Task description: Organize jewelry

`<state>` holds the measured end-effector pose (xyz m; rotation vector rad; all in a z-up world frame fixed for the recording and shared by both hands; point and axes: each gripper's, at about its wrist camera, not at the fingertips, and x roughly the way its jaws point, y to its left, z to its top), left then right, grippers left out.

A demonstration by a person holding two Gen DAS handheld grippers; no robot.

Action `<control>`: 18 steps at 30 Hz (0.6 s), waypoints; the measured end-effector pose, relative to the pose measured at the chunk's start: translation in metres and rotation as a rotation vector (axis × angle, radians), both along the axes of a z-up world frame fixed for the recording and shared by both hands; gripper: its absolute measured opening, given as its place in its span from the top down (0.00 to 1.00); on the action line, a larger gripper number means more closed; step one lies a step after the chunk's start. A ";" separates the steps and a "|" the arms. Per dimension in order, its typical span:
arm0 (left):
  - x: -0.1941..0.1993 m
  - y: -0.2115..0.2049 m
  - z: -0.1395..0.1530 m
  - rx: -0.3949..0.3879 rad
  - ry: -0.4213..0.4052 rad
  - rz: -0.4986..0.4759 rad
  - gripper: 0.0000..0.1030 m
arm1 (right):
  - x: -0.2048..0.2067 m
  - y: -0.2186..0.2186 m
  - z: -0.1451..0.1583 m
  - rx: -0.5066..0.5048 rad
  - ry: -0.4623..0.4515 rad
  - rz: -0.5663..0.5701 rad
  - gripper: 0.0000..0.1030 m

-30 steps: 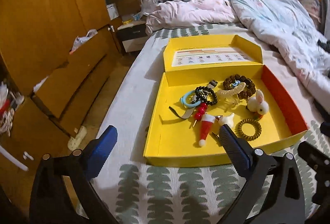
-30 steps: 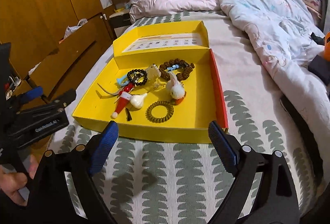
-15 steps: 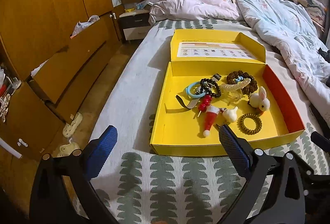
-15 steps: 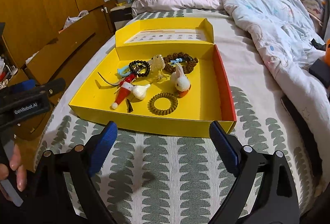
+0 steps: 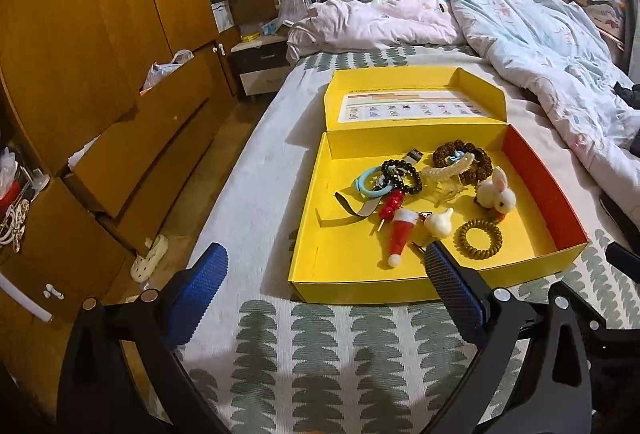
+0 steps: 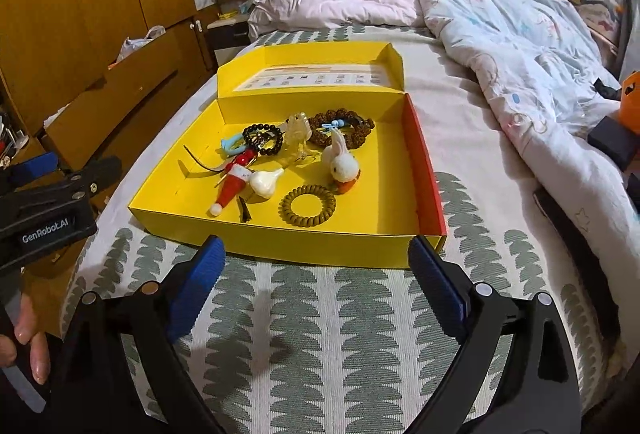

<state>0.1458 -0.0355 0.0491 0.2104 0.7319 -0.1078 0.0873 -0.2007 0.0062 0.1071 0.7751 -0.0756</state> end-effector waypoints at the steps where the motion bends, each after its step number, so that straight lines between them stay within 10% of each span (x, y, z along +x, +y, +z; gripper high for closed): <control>1: 0.000 0.000 -0.001 -0.001 0.002 0.000 0.05 | 0.000 0.000 0.000 0.000 0.002 0.001 0.09; 18: 0.004 -0.001 -0.006 -0.004 0.025 0.003 0.05 | 0.003 -0.004 -0.006 0.000 0.043 -0.013 0.06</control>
